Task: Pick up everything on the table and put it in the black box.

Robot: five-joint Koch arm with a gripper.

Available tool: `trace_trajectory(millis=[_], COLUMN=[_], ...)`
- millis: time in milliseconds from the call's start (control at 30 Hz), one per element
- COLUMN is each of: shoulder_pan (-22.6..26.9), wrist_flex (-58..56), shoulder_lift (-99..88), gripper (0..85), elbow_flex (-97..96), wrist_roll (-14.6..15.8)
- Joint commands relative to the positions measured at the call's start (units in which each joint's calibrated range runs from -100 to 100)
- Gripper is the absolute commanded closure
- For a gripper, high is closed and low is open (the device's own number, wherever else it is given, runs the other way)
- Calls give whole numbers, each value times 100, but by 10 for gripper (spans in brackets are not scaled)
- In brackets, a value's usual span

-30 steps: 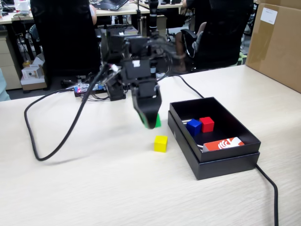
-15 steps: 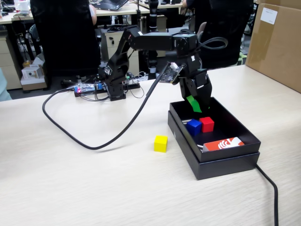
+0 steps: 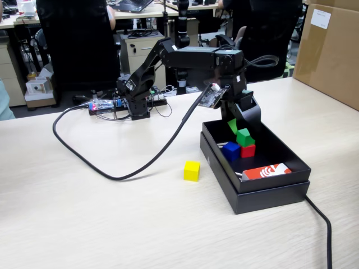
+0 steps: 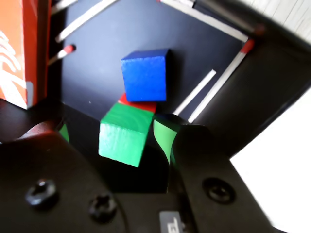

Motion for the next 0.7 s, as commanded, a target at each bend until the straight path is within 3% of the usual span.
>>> trace_trajectory(millis=[0, 300, 433, 667], shoulder_pan=[-107, -796, -1167, -1363], wrist_flex=[-17, -17, -9, 26], shoulder_lift=[-899, -2632, -2712, -2138], gripper=[479, 454, 399, 384], elbow_flex=[337, -162, -823, -1585], wrist_roll=[-34, -376, -532, -488])
